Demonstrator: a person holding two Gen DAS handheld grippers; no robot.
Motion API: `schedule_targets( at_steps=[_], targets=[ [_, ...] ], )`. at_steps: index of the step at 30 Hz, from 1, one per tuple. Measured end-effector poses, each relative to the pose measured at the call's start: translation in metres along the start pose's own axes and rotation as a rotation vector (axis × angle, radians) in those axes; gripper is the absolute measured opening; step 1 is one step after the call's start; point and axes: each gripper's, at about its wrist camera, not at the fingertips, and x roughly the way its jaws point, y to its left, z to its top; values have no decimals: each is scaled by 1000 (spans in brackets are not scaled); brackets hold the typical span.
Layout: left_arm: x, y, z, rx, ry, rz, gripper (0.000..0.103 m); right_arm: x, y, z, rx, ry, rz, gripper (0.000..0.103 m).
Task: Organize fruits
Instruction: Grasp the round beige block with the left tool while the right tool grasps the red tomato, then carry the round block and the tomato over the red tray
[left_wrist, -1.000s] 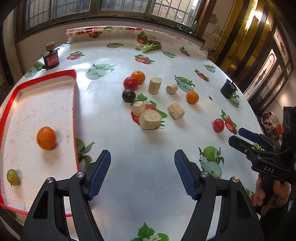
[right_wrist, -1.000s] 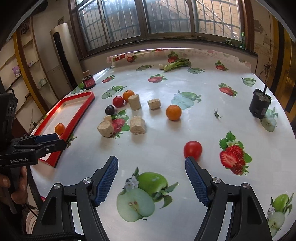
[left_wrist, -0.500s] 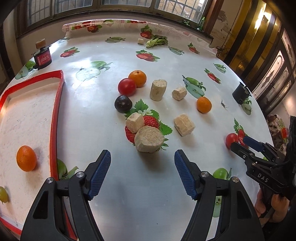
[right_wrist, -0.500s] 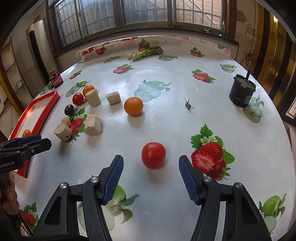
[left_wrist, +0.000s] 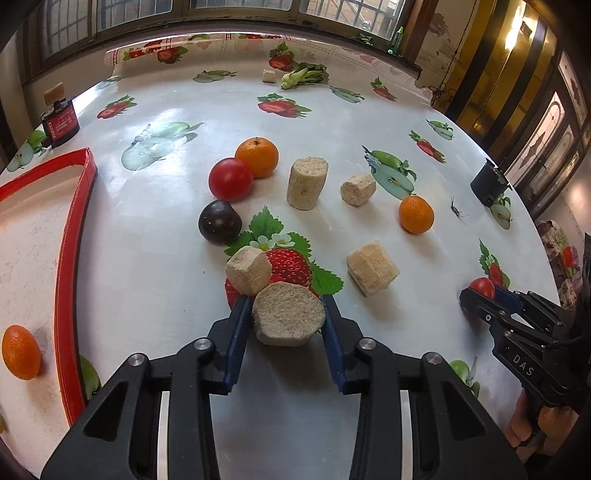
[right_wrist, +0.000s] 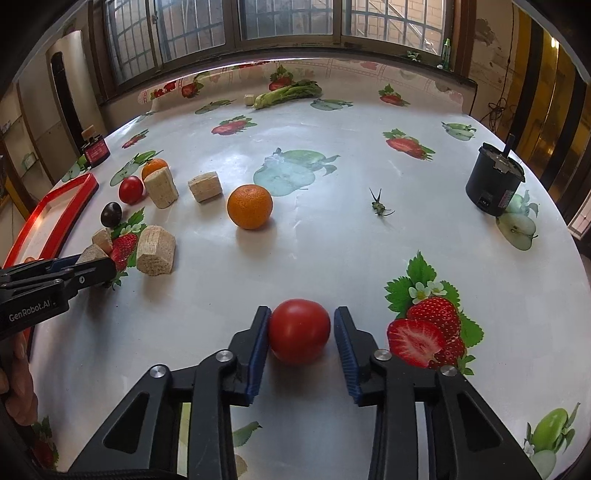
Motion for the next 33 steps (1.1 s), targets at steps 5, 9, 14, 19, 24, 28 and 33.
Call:
schedule_targets(
  at_steps=[5, 9, 14, 19, 24, 28, 33],
  targets=[
    [-12, 4, -5, -6, -17, -4, 35, -7, 1, -1, 13, -7, 28, 32],
    [-28, 7, -10, -4, -40, 11, 35, -18, 11, -2, 5, -20, 59, 32],
    [-48, 19, -15, -24, -69, 33, 35, -32, 32, -1, -26, -44, 109, 32],
    [-66, 32, -20, -43, -100, 78, 35, -43, 60, 2, -65, -65, 170, 32],
    [-79, 48, -27, -66, -115, 112, 35, -49, 89, 2, -112, -69, 220, 32],
    [-87, 60, -31, -85, -123, 136, 35, -51, 111, 4, -146, -68, 254, 32],
    [-94, 77, -36, -114, -131, 161, 35, -52, 135, 8, -183, -72, 288, 31]
  ],
)
